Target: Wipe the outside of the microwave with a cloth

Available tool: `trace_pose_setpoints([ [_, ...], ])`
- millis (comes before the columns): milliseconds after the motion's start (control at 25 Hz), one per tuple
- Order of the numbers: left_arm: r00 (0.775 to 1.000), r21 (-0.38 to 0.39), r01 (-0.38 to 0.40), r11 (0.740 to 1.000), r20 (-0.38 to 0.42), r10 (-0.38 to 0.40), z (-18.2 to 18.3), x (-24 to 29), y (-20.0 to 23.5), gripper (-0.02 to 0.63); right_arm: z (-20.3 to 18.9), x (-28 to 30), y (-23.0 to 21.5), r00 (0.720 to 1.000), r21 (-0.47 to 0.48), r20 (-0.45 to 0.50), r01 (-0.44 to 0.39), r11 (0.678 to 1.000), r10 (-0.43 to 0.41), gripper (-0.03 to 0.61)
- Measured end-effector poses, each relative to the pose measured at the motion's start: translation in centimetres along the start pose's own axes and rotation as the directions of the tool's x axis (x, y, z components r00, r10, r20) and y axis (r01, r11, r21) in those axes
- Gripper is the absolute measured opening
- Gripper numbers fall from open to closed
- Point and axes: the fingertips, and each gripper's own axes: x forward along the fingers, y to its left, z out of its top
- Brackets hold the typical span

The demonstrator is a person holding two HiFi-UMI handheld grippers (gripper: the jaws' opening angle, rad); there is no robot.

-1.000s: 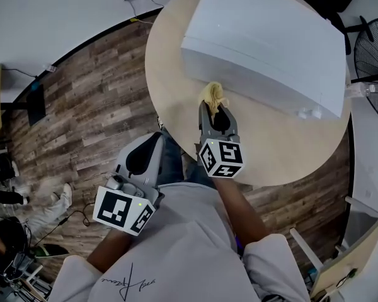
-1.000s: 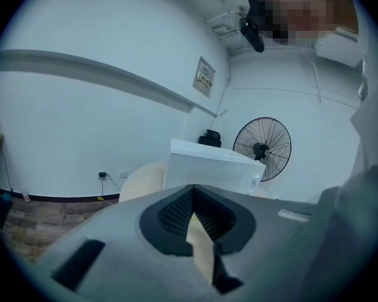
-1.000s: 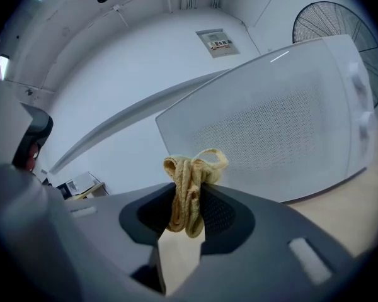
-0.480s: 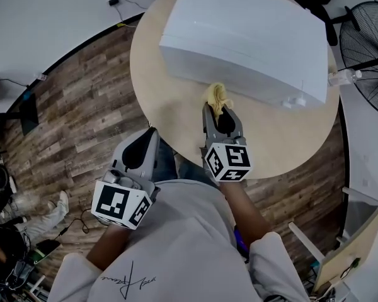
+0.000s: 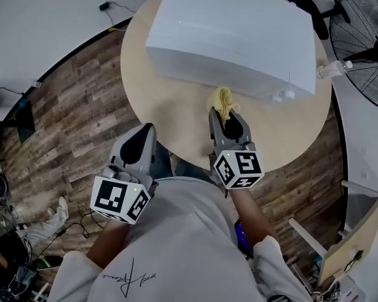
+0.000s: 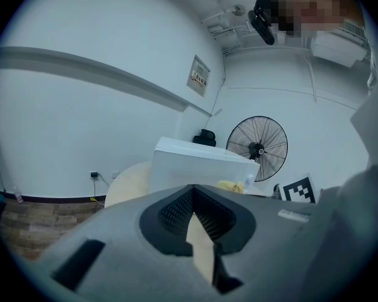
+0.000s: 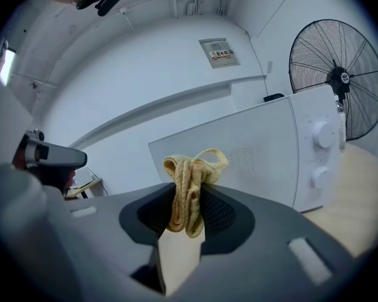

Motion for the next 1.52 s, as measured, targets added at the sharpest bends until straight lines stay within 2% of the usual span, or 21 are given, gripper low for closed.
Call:
trace_pose_setpoints([
  [360, 1.000, 0.017, 0.002, 1.000, -0.015, -0.001, -0.3, 0.8, -0.5, -0.009, 1.5, -3.4, -2.0, 0.999, -0.036, 0.010, 0.031, 0.999, -0.030, 0.123],
  [760, 0.999, 0.025, -0.025, 0.999, -0.021, 0.025, -0.2, 0.7, -0.2, -0.009, 2.5, -7.5, -4.4, 0.998, -0.018, 0.015, 0.063, 0.998, -0.062, 0.123],
  [1160, 0.999, 0.043, -0.013, 0.999, -0.038, 0.015, -0.8, 0.8, -0.6, -0.009, 2.8, -10.9, -4.5, 0.999, -0.061, -0.010, 0.051, 0.997, -0.052, 0.123],
  [1520, 0.999, 0.055, -0.008, 0.998, -0.042, 0.011, -1.5, 0.5, -1.0, -0.009, 3.5, -12.6, -4.5, 0.998, -0.056, 0.006, 0.063, 0.996, -0.062, 0.120],
])
